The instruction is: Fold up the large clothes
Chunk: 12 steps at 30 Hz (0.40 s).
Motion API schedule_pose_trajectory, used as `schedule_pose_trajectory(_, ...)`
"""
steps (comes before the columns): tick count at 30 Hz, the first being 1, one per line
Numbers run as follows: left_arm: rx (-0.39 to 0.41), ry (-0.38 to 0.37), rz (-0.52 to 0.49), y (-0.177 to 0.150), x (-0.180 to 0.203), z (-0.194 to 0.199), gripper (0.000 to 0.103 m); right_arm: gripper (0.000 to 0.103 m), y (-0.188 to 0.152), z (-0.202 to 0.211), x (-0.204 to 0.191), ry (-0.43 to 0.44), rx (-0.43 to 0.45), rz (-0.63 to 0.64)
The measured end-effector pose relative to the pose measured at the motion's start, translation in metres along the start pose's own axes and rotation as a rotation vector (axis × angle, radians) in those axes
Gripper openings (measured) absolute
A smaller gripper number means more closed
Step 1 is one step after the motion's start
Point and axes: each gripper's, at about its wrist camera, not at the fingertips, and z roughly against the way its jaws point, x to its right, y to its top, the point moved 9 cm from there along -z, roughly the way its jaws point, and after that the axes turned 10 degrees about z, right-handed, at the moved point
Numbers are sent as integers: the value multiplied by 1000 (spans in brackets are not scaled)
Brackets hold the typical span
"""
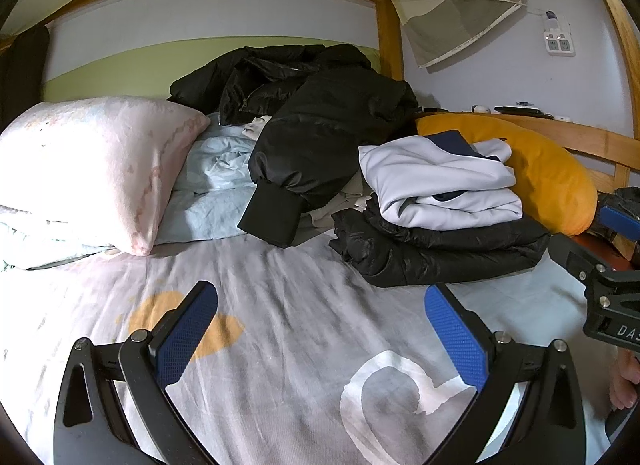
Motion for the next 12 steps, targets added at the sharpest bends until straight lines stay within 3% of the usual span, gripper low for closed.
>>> schedule_pose_trajectory(12,-7,2,-4,-1,-1,0,103,103,0,-2,-1,7,-3,4)
